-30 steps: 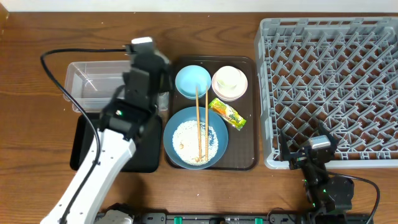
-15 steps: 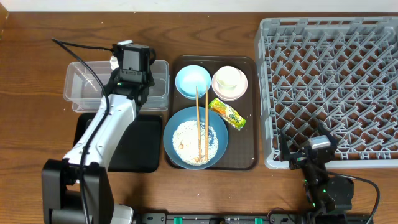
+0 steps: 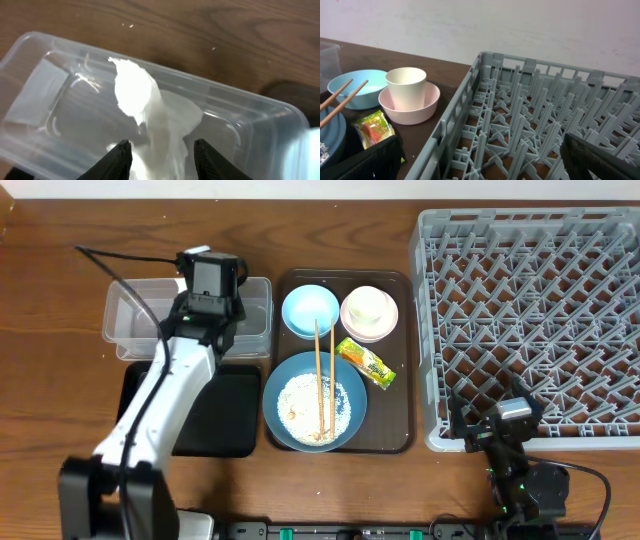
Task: Sort waste into correct bins and load items into the dishwasher rack
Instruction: 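Lift the tissue and drop it into the clear plastic bin, then move the left gripper back to the yellow-green snack wrapper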
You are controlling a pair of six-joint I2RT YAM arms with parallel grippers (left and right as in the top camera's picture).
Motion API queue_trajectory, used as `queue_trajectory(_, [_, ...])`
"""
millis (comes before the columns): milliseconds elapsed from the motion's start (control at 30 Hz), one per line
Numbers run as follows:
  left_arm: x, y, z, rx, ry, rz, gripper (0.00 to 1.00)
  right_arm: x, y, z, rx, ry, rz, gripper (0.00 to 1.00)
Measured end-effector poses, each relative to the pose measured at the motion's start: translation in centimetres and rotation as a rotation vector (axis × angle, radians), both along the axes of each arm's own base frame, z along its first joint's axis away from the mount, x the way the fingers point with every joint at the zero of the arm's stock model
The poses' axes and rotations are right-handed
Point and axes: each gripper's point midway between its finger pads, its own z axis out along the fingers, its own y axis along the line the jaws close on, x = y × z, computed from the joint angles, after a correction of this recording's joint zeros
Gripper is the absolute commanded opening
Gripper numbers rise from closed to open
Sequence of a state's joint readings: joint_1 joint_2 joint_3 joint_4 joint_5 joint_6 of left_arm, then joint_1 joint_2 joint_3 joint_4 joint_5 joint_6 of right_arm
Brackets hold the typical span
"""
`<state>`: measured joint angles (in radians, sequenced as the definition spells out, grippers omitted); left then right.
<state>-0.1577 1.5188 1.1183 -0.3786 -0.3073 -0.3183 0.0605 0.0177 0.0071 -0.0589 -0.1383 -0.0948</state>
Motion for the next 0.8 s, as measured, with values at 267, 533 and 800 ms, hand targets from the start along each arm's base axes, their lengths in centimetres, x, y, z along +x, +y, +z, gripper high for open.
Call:
queue_trajectory(267, [-3.7, -7.7, 6.2, -0.385, -0.085, -0.278, 0.36, 0.0, 0.0, 0.0, 0.000, 0.000, 0.000, 0.99])
queue_trajectory(533, [-10.5, -18.8, 3.0, -0.542, 0.199, -0.592, 0.37, 0.0, 0.0, 0.0, 0.000, 0.000, 0.000, 0.99])
queue_trajectory(800, [-15.2, -27.6, -3.2, -0.421, 0.380, -0.810, 0.43, 0.0, 0.0, 0.0, 0.000, 0.000, 0.000, 0.99])
